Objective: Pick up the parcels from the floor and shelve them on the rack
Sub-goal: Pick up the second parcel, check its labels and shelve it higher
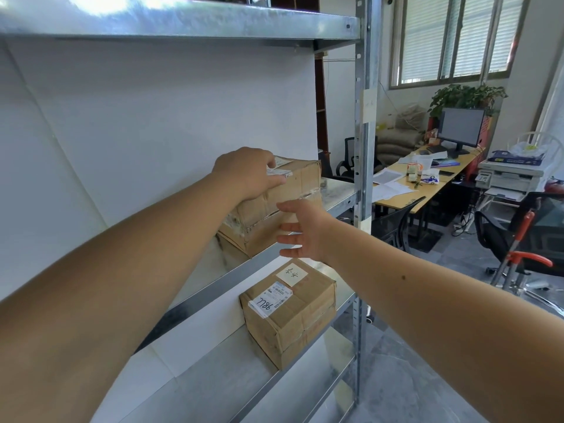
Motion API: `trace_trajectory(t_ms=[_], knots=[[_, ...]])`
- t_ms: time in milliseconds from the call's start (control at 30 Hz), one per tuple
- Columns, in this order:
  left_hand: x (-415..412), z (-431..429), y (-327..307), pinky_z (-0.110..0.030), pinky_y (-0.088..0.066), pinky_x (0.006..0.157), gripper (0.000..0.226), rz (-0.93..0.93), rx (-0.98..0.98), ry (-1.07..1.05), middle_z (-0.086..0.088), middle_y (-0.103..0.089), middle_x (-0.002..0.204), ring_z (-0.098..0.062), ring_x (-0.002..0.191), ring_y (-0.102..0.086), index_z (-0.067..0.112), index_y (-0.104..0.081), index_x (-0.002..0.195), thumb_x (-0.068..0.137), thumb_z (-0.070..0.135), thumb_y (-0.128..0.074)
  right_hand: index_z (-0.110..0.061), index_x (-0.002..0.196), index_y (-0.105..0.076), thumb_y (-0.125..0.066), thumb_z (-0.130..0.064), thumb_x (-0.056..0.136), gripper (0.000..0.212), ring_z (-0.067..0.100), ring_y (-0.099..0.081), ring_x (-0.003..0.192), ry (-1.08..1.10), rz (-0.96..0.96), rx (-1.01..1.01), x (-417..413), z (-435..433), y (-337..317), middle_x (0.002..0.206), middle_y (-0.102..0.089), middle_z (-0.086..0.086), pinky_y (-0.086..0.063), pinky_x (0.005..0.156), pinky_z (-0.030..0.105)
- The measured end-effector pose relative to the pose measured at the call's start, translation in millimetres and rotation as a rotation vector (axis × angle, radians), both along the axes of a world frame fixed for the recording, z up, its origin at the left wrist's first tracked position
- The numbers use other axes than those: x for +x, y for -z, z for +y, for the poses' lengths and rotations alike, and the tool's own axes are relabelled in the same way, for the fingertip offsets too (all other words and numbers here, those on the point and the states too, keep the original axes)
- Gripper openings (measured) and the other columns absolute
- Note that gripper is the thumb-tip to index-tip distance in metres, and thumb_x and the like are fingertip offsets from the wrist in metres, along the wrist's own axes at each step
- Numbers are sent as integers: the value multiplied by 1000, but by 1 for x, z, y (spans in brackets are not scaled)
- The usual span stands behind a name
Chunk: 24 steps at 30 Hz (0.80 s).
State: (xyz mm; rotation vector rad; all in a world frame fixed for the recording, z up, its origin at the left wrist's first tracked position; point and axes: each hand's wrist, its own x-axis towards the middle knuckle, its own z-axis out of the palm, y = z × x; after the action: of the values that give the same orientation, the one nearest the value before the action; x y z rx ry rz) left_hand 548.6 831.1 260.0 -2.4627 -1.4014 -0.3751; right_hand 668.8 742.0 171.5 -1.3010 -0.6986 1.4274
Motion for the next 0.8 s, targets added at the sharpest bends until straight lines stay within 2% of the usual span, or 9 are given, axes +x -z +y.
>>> trace_trajectory(t_ms=[100, 233, 333, 467, 600, 733, 800], knots=[[4, -14, 5, -39, -41, 88, 53, -24, 2, -10, -3, -65, 141, -28, 127, -60, 31, -59, 142, 100, 63, -55, -22, 118, -64, -71, -39, 96, 29, 31, -68, 110, 64, -65, 58, -1, -2, -12, 127, -66, 9, -58, 93, 51], [2, -32, 8, -42, -46, 94, 55, -110, -10, -31, -4, -63, 142, -30, 127, -60, 31, -52, 149, 103, 61, -51, -25, 130, -55, -68, -40, 99, 37, 33, -60, 128, 33, -69, 107, 1, -10, -27, 141, -59, 10, -54, 102, 52], [-4, -47, 10, -43, -48, 96, 54, -121, -18, -74, -5, -61, 144, -32, 127, -61, 34, -47, 152, 102, 53, -51, -23, 142, -53, -70, -45, 97, 53, 32, -56, 131, 4, -101, 109, 1, -16, -36, 143, -57, 9, -50, 111, 54], [-12, -69, 15, -47, -48, 106, 69, -197, -67, -114, -5, -61, 146, -33, 130, -60, 34, -45, 153, 92, 66, -45, -23, 149, -52, -71, -46, 97, 60, 29, -54, 133, -42, -108, 148, -4, -24, -49, 153, -52, 6, -50, 110, 52], [-26, -86, 26, -47, -44, 108, 76, -301, -56, -143, -7, -55, 154, -36, 136, -56, 38, -30, 161, 94, 68, -51, -28, 126, -56, -74, -46, 94, 41, 27, -56, 123, -75, -139, 174, -13, -31, -53, 147, -57, 3, -51, 100, 47], [-39, -105, 38, -52, -46, 109, 85, -453, -68, -167, -7, -52, 156, -36, 137, -55, 44, -19, 164, 91, 74, -52, -26, 134, -59, -76, -46, 92, 50, 26, -57, 125, -121, -135, 182, -26, -36, -55, 145, -59, 2, -51, 98, 47], [-47, -115, 44, -56, -47, 111, 88, -554, -90, -183, -7, -50, 160, -36, 139, -54, 44, -19, 163, 89, 77, -52, -27, 132, -62, -75, -47, 92, 46, 26, -57, 127, -149, -134, 192, -34, -42, -55, 144, -61, 1, -50, 96, 45]])
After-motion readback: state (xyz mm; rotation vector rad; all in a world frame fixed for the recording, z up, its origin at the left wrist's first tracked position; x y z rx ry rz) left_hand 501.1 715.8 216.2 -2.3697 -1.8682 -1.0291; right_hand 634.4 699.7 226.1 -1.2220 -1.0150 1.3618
